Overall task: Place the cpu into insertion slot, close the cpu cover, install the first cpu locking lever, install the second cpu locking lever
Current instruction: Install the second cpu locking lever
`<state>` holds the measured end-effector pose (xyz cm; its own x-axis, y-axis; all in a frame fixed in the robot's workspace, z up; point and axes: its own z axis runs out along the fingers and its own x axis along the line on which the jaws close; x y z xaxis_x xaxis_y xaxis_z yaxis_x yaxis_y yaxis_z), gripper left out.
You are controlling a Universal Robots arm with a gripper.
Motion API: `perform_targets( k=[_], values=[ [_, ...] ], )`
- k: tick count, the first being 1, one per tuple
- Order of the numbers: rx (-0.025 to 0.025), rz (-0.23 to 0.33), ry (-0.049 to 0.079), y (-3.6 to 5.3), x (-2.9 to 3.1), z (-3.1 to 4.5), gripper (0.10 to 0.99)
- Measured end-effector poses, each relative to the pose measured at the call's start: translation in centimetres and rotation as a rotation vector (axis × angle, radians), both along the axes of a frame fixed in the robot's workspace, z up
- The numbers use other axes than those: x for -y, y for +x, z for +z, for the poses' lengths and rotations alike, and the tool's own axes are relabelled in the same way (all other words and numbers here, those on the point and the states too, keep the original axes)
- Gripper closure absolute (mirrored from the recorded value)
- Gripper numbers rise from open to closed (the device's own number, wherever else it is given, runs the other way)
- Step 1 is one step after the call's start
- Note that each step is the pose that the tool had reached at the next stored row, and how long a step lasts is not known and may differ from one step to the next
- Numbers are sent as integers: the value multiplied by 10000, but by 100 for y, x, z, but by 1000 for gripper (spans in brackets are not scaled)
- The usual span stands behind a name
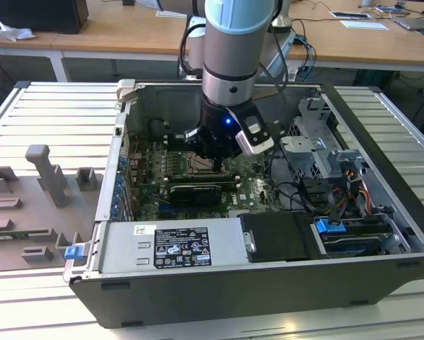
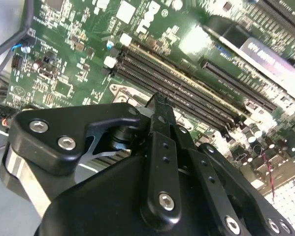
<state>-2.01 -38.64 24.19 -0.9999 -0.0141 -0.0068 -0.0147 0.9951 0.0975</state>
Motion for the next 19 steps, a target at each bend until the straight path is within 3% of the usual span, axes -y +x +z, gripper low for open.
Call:
perform_targets(
  k=[3,4,8,16,19],
  values=[
    [0,-1,398,-19,0,0,980],
    [0,-2,443,-30,0,0,980],
    [0,14,473,-138,0,-2,980],
    [-1,52,476,-223,0,-3,980],
    [-4,200,545,-293,2,-18,980]
  ],
)
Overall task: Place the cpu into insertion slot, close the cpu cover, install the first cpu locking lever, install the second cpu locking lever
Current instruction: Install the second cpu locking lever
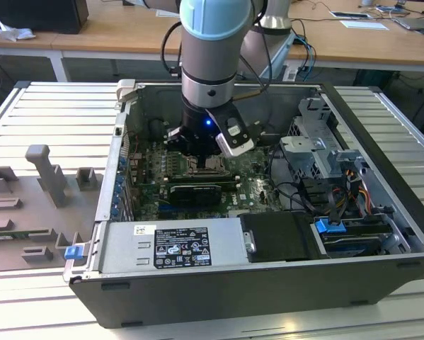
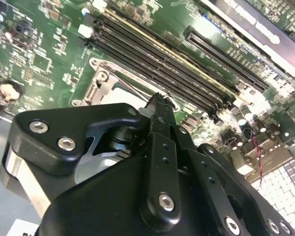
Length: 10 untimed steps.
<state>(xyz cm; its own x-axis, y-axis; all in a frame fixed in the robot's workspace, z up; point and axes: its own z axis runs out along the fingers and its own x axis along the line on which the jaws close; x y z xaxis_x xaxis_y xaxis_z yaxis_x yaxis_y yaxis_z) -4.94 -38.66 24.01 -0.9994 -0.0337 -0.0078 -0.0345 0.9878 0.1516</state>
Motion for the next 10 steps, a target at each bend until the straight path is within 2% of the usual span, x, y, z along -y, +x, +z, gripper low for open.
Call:
perform_targets(
  k=[3,10],
  values=[
    [-1,232,31,-14,0,-38,980],
    [-1,252,31,-38,1,-120,980]
  ],
)
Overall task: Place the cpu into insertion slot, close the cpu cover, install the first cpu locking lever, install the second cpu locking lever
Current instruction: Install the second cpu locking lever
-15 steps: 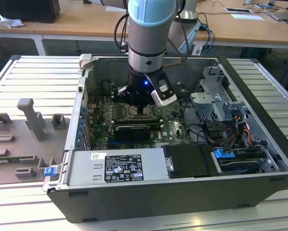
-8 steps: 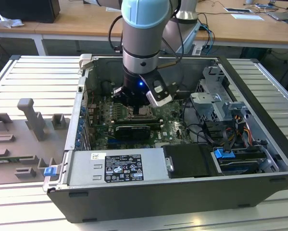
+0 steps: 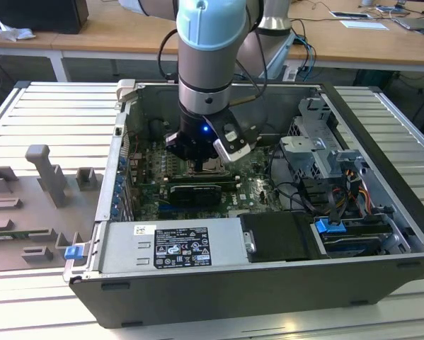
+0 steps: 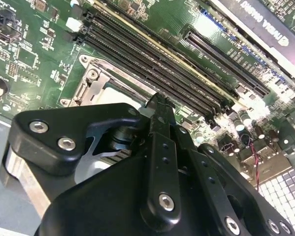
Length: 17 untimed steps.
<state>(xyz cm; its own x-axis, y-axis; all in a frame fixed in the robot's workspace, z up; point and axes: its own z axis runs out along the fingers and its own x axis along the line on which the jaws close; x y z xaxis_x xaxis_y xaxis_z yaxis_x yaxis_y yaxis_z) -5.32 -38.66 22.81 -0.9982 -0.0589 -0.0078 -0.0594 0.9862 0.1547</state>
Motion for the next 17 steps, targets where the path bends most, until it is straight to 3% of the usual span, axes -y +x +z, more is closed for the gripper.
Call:
perform_targets(
  k=[12,17],
  values=[
    [7,-1,36,-42,8,-80,980],
    [12,49,183,-134,49,-117,980]
  ],
)
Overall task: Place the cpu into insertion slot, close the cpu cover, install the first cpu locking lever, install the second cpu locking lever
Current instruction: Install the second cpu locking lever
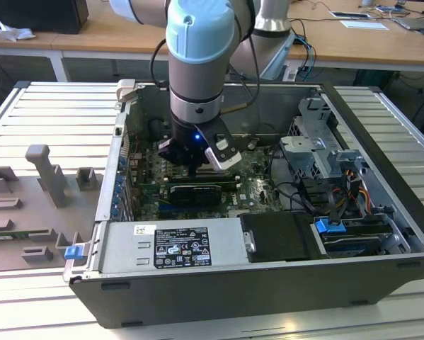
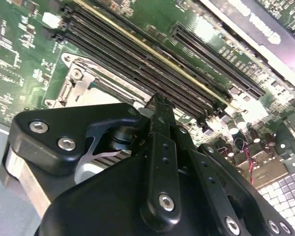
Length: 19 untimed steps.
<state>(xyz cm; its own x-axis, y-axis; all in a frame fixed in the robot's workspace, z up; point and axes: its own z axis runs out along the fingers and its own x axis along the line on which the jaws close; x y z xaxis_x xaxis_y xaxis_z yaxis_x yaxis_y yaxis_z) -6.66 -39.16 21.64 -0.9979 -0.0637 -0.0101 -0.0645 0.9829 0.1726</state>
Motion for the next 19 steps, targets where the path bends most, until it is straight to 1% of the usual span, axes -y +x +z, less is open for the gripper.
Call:
perform_targets(
  k=[1,4,5,6,8,11,15,18,19],
  values=[
    [0,7,41,-5,8,-8,980],
    [5,10,235,-43,22,-26,980],
    [8,11,280,-56,25,-32,980],
    [10,11,360,-58,34,-44,980],
    [13,10,470,-67,35,-74,980],
    [16,9,538,-83,36,-105,980],
    [18,10,662,-91,35,-141,980],
    [17,9,815,-91,35,-159,980],
    [19,9,906,-91,34,-167,980]
  ],
)
